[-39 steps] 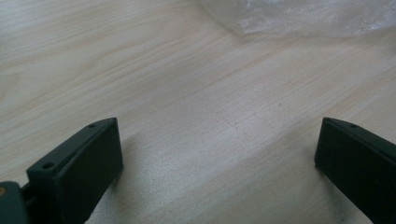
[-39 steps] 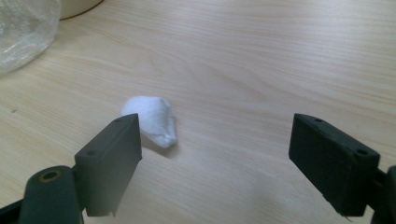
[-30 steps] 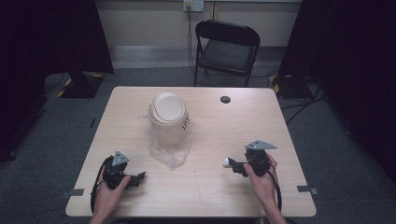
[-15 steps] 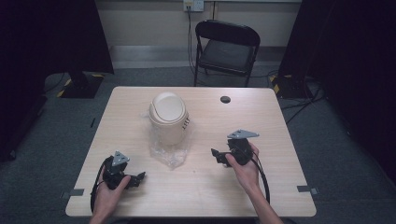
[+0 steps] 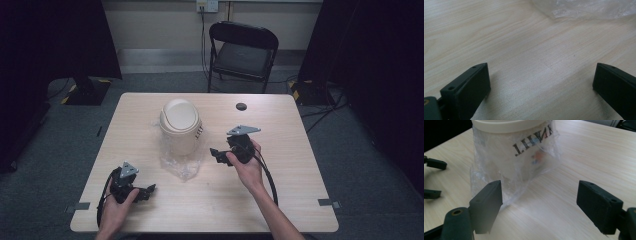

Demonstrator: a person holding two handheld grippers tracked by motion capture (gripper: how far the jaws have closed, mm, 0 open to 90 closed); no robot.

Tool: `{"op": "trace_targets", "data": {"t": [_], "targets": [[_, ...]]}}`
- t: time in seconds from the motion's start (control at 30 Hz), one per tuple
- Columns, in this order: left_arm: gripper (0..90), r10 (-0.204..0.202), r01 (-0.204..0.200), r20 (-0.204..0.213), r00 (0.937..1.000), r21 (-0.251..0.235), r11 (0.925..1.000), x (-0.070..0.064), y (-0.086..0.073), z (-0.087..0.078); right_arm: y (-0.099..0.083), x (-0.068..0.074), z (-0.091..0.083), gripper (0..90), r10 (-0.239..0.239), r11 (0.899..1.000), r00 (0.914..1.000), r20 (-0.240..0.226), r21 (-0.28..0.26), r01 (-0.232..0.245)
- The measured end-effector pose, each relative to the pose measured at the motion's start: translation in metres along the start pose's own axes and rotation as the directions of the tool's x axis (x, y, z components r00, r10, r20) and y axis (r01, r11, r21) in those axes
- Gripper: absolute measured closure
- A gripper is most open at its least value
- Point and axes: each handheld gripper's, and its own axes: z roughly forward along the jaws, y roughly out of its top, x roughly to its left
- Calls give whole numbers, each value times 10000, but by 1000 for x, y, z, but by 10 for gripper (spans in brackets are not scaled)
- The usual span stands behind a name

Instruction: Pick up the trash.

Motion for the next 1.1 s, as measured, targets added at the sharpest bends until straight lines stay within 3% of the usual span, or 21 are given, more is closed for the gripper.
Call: {"op": "trace_targets", "data": {"t": [0.47, 0.63, 0.73, 1.1], "targets": [[6, -4, 4, -1, 10000, 1, 10000, 0, 0, 0, 38, 7, 12, 188, -115, 9999, 9993, -350, -30, 114], [7, -1, 1, -2, 10000, 9, 10000, 0, 0, 0, 56, 11, 14, 184, -163, 9994, 9986, -506, -316, 148], [7, 12, -12, 14, 10000, 20, 10000, 0, 0, 0, 61, 12, 25, 182, -286, 9995, 9985, -458, -156, 279], [7, -5, 5, 14, 10000, 9, 10000, 0, 0, 0, 84, 13, 36, 180, -364, 9990, 9988, -342, -288, 355]]}}
